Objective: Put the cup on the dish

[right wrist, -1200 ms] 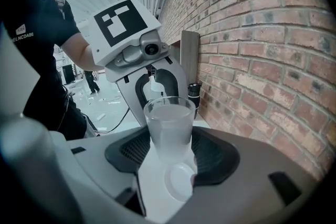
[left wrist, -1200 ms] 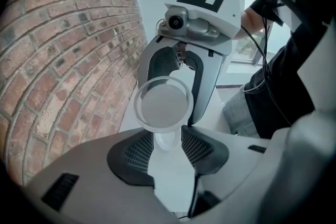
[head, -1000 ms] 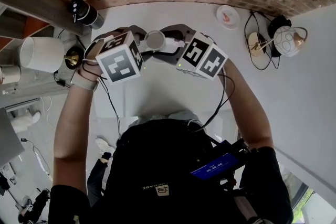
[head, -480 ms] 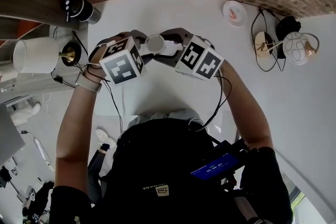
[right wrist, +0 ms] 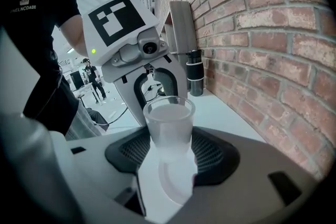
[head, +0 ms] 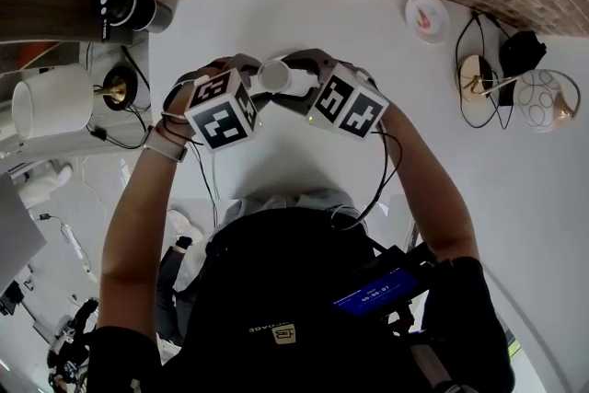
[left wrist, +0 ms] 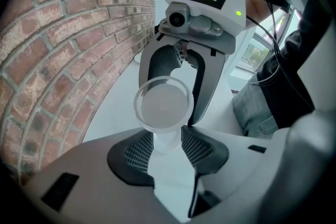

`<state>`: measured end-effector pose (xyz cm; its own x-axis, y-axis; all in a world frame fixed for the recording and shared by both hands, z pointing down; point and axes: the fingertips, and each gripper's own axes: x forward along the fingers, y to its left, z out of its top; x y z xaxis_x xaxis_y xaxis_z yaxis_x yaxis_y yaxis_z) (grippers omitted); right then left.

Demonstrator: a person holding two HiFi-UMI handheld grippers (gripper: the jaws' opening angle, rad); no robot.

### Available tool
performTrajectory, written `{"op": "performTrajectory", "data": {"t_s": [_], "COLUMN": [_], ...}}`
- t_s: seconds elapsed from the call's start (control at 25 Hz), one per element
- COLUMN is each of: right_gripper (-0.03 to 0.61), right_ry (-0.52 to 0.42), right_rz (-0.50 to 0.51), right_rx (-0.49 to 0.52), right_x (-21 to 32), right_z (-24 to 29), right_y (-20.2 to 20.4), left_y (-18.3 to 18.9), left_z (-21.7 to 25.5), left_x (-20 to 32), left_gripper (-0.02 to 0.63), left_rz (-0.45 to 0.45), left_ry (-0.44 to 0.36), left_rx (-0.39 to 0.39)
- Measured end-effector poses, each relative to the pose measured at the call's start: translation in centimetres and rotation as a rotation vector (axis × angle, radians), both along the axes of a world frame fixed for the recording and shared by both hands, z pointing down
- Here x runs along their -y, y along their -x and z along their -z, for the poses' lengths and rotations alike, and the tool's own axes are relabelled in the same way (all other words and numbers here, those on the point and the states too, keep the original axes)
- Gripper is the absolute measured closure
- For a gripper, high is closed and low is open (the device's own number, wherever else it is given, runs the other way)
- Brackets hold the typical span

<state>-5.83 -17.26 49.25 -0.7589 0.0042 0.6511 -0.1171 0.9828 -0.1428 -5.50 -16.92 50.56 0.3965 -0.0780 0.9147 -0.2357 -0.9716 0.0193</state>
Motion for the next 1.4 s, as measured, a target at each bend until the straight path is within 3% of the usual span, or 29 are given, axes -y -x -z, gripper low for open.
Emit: {"op": "performTrajectory", "data": {"t_s": [0.48, 1.4], "right_gripper": [0.335, 0.336], "right_ry": [0.066, 0.090], "right_rz": [0.010, 0.019], "right_rx": [-0.018, -0.060], "right_x": [0.6, -0.1], "right_z": [-5.1, -10.8], "right_y": [0.1, 0.9], "left_y": [0.1, 1.2], "left_z": [-5.0, -10.3], "left_x": [0.5, 0.0], "left_gripper": [0.451, 0.451], "left_rz": [0.022, 0.033], "left_ry": [0.050, 0.045], "left_rx": [0.022, 0.096]}}
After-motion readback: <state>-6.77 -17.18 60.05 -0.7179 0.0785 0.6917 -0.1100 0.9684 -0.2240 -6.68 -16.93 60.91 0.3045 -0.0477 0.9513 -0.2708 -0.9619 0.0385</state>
